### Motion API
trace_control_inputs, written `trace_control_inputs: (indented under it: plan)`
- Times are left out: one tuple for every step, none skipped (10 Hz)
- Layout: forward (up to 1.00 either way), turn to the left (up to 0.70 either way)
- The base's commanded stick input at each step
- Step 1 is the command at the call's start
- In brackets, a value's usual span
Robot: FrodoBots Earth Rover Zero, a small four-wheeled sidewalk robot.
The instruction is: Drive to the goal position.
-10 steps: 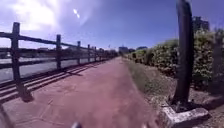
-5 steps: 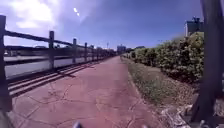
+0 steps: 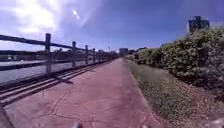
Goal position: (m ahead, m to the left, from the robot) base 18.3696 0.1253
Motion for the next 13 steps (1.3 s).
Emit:
trace_control_inputs:
  plan:
    - [0.7, 0.0]
    - [0.7, 0.0]
    - [0.7, 0.0]
    - [0.7, 0.0]
    - [0.7, 0.0]
    - [0.7, 0.0]
    - [0.7, 0.0]
    - [0.7, 0.0]
    - [0.7, 0.0]
    - [0.7, 0.0]
    - [0.7, 0.0]
    - [0.7, 0.0]
    - [0.7, 0.0]
